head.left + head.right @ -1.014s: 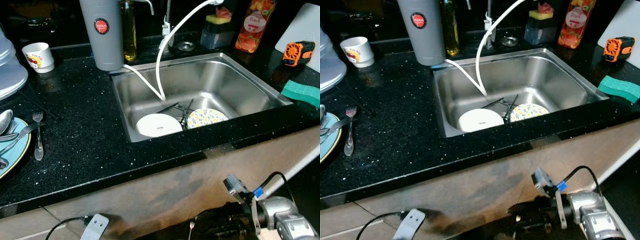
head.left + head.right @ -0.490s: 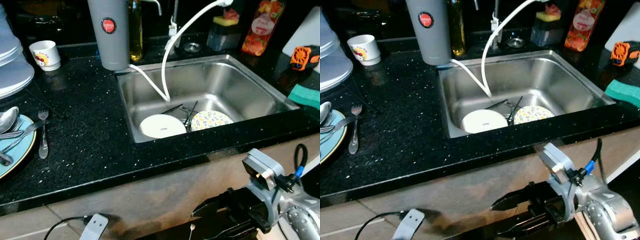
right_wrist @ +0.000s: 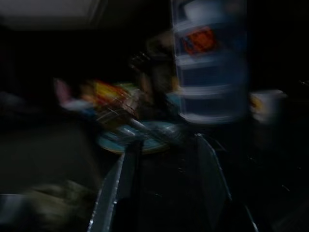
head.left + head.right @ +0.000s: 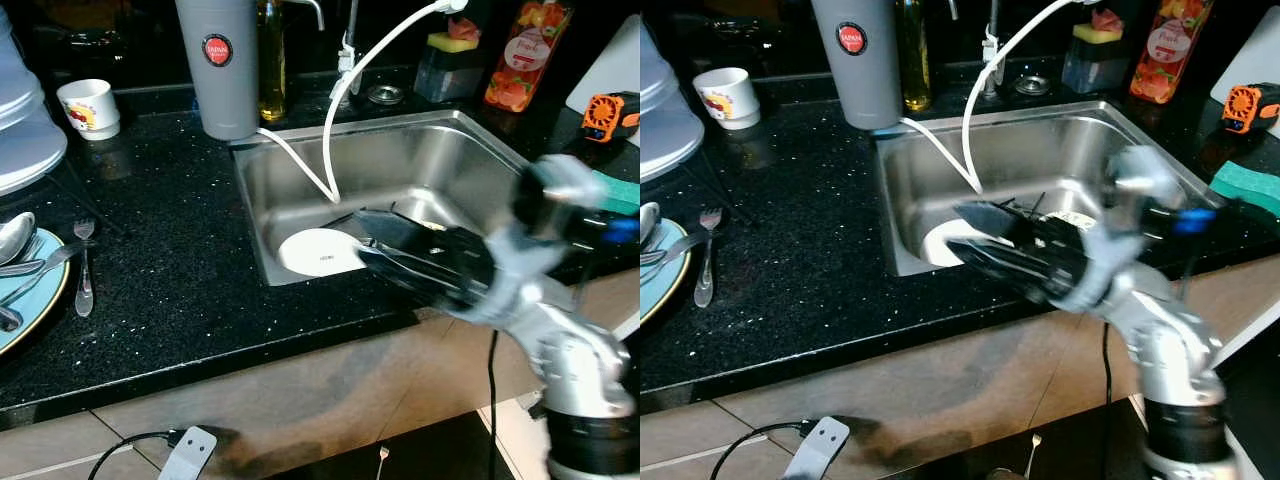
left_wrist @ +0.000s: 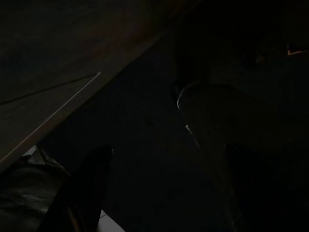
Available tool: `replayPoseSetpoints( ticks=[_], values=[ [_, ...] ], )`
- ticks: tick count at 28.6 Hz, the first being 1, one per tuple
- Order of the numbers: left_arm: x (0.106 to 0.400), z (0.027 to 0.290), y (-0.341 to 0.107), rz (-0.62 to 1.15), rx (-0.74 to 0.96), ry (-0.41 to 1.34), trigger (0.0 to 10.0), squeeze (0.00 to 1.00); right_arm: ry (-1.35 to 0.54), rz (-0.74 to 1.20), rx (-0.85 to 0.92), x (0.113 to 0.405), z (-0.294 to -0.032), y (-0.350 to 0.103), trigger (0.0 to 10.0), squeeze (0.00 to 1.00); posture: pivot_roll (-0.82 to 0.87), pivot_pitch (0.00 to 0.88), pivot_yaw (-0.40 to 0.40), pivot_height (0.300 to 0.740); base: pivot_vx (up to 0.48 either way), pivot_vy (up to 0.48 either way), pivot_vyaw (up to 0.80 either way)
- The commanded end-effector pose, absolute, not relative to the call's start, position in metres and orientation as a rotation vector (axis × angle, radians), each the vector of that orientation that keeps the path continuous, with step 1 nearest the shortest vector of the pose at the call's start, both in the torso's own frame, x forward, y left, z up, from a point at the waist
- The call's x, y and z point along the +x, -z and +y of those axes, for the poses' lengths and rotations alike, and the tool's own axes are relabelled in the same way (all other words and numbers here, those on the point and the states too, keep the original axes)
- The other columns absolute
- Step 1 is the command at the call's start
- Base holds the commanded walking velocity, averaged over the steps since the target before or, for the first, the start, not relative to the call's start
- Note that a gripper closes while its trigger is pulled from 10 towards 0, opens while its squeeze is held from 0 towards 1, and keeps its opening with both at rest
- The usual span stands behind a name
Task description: Kitchen organization
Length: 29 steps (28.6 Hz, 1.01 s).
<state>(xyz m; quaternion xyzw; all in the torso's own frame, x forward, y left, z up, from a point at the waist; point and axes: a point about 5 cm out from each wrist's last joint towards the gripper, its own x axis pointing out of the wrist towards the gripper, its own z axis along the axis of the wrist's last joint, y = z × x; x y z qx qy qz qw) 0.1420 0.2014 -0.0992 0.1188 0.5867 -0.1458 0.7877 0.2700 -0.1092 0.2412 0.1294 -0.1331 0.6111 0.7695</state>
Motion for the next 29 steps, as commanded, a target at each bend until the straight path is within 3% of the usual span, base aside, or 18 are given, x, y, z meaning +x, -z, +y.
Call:
replayPoseSetpoints(
  ticks=[1,5,10,11,14,19,29],
  values=[
    [0.138,0.203,0.100,1.285,0.261,0.324,10.0,0.00,-1.264,-0.276,0.171,0.276,-0.100,-0.237,10.0,0.00,-0.04,0.000,0.004,0.740,0.000,0.000,0.00],
    [0.138,0.202,0.100,1.283,0.258,0.320,10.0,0.00,-1.148,-0.191,0.020,0.290,-0.086,-0.222,10.0,0.00,-0.03,0.000,0.002,0.740,0.000,0.000,0.60],
    [0.139,0.202,0.100,1.280,0.256,0.320,10.0,0.00,-1.085,-0.180,0.029,0.296,-0.080,-0.222,10.0,0.00,-0.03,0.000,0.000,0.740,0.000,0.000,0.79],
    [0.139,0.202,0.100,1.279,0.255,0.320,10.0,0.00,-1.034,-0.184,-0.057,0.300,-0.077,-0.223,10.0,0.00,-0.03,0.000,0.002,0.740,0.000,0.000,0.77],
    [0.139,0.202,0.100,1.279,0.255,0.320,10.0,0.00,-1.009,-0.185,-0.102,0.303,-0.077,-0.222,10.0,0.00,-0.03,0.000,0.002,0.740,0.000,0.000,0.77],
    [0.139,0.202,0.100,1.278,0.260,0.325,10.0,0.00,-0.814,-0.242,-0.262,0.321,-0.079,-0.229,10.0,0.00,-0.03,0.000,0.002,0.740,0.000,0.000,0.77],
    [0.140,0.202,0.100,1.274,0.274,0.330,10.0,0.00,-0.723,-0.253,-0.395,0.330,-0.079,-0.227,10.0,0.00,-0.03,0.000,0.002,0.740,0.000,0.000,0.77]
  ],
)
